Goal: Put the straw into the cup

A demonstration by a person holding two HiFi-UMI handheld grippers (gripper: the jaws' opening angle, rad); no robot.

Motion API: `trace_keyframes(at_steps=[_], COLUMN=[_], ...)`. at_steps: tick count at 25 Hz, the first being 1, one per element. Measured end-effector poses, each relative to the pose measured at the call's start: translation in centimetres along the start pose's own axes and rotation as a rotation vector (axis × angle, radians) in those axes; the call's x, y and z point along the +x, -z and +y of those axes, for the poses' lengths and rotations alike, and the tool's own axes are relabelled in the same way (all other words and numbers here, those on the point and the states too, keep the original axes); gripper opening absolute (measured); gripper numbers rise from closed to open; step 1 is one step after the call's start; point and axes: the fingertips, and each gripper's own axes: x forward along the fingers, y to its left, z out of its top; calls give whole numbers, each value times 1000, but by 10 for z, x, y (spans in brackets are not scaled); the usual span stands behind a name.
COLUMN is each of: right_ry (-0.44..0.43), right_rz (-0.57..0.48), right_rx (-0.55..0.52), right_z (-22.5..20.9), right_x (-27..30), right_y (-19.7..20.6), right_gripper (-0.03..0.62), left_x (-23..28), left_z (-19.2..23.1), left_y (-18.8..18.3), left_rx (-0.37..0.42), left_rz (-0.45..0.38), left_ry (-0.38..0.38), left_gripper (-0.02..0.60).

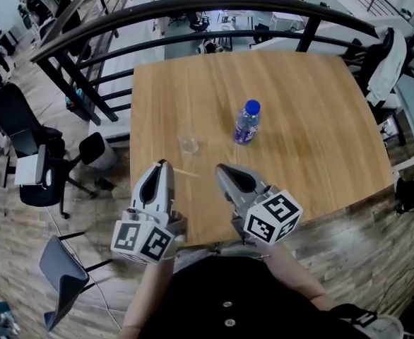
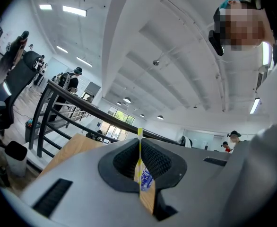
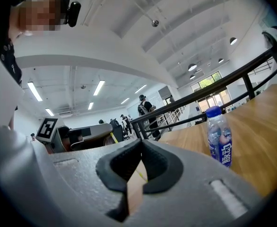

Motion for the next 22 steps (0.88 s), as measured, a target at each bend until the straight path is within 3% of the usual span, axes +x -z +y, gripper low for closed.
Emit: trace_keyframes(at_steps=[9,22], right_ry=[52,119], right_rz=[-16,-44], right_rx=[16,6], right_z=[-5,-26], right_x=[19,41], right_y=[-10,-24], right_gripper=[-2,-2], left_x=[24,68], left_z=[14,29], left_y=[-28,-79], left_rx=[23,63], left_rz=[-12,-108], left_ry=[62,129], left_gripper=[28,28])
